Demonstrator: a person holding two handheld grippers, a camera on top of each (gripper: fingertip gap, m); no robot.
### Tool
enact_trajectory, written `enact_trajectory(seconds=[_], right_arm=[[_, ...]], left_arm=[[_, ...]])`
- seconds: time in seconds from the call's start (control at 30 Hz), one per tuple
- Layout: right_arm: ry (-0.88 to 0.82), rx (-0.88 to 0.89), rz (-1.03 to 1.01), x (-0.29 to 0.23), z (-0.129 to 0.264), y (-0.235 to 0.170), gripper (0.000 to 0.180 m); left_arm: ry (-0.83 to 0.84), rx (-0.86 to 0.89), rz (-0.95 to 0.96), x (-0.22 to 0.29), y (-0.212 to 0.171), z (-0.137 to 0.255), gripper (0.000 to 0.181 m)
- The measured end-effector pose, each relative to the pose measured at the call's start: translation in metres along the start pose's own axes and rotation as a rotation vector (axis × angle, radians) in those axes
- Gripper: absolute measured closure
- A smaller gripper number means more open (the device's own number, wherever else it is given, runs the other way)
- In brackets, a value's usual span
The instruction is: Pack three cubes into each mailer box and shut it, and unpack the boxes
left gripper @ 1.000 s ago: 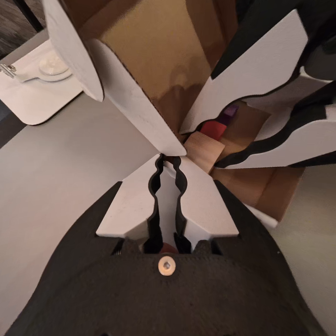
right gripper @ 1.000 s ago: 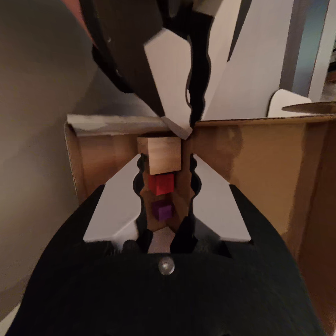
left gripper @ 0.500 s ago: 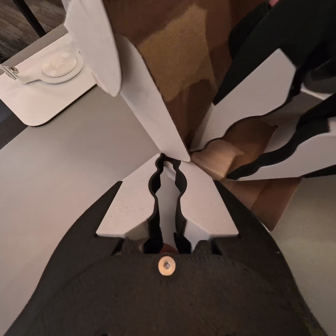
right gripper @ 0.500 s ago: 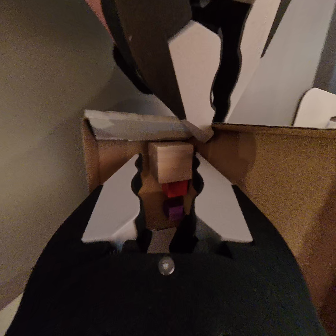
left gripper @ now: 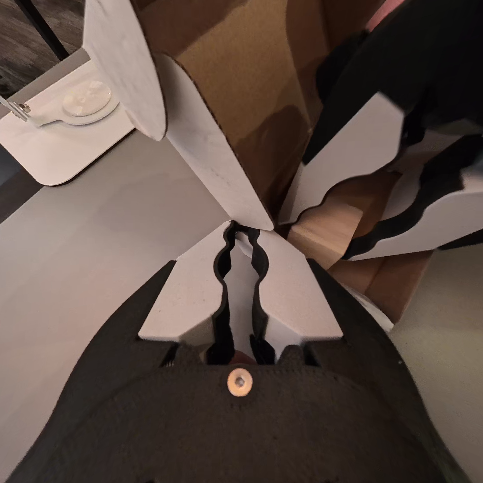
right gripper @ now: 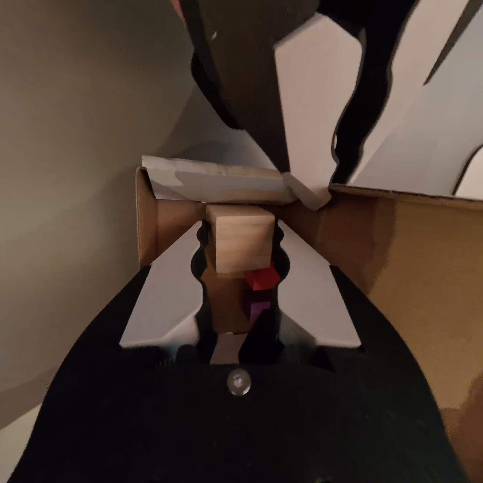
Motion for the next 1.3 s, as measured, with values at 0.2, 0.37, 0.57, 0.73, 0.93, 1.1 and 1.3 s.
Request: enact_trajectory(seconds=[0.2, 0.37, 0.57, 0.73, 0.93, 1.1, 1.3], right_arm=[[-0.052, 0.222, -0.116, 0.01, 0.067, -0.012, 0.132], [-0.224, 0.27, -0.339, 0.054, 0.147, -0.091, 0.132], [-0.329, 0.073, -0.684, 0.099, 0.169, -0.252, 0.132], [-0.215, -0.078, -0.722, 0.091, 0.119, -0.323, 0.132], [-0.023, -0.223, -0.738, 0.061, 0.044, -0.344, 0.132], [0.03, -0.222, -0.854, 0.044, 0.031, -0.307, 0.132], [-0.003, -0.187, -0.828, 0.052, 0.034, -0.265, 0.132]], left_arm=[[0.006, 0.011, -0.009, -0.001, 0.0, 0.0, 0.174], [0.0, 0.017, -0.006, -0.001, 0.0, 0.0, 0.173], [-0.004, 0.021, -0.009, -0.001, 0.0, -0.001, 0.173], [-0.01, 0.022, -0.005, -0.001, 0.0, -0.001, 0.173], [-0.008, 0.019, -0.008, -0.001, 0.0, -0.001, 0.173], [-0.01, 0.019, -0.008, -0.001, 0.0, -0.001, 0.173], [-0.009, 0.018, -0.009, -0.001, -0.001, 0.0, 0.173]])
Point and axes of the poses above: each gripper's, where its closed fingertips meet, z back along the fingers, y out of its top, x = y × z across the jaws, the point moved 5 cm from there along z, back along the fingers, and after that the axes turned 7 degrees about -x, right-handed, at the moved point
